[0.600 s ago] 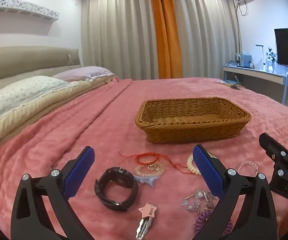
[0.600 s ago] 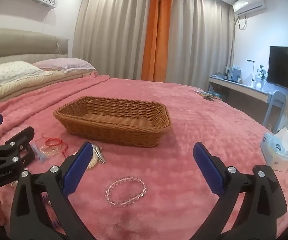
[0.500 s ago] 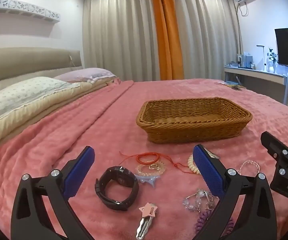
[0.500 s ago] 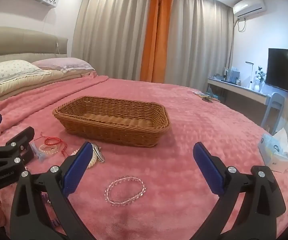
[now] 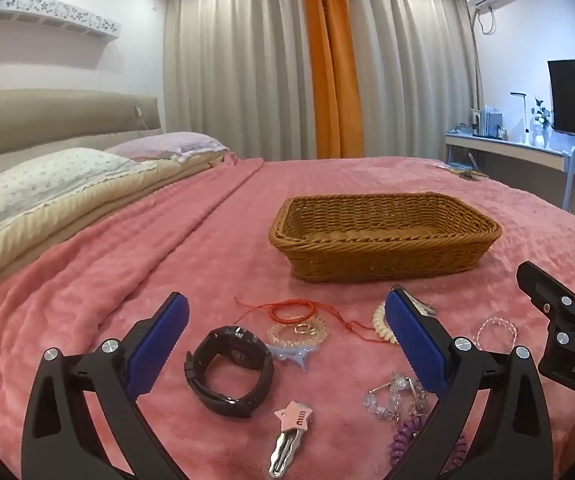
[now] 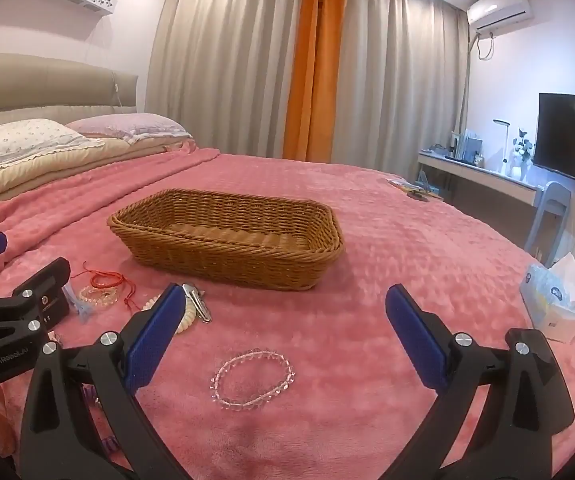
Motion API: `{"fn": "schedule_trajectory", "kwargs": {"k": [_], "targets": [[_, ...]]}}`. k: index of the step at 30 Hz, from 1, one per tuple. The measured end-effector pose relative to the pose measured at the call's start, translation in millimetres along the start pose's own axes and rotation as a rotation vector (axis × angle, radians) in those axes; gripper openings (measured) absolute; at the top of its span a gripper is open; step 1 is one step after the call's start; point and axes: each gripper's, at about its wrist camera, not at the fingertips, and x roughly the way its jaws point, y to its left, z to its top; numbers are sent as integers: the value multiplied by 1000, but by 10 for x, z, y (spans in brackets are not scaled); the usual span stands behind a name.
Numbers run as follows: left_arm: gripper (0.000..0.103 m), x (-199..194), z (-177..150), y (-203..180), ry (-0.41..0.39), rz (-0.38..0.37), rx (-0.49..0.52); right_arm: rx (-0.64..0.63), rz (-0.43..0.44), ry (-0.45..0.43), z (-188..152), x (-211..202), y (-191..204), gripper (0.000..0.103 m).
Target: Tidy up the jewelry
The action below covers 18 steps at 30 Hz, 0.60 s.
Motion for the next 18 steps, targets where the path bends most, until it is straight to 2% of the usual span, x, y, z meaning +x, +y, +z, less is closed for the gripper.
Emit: {"fn": "schedule_trajectory", "kwargs": {"k": [4, 18], "targets": [[96, -28, -93, -86, -15, 6, 13, -1, 1, -1, 2, -6, 11, 96], [96, 9, -108, -65, 1, 4, 1, 0, -2, -2, -8, 0, 23, 96]]}}
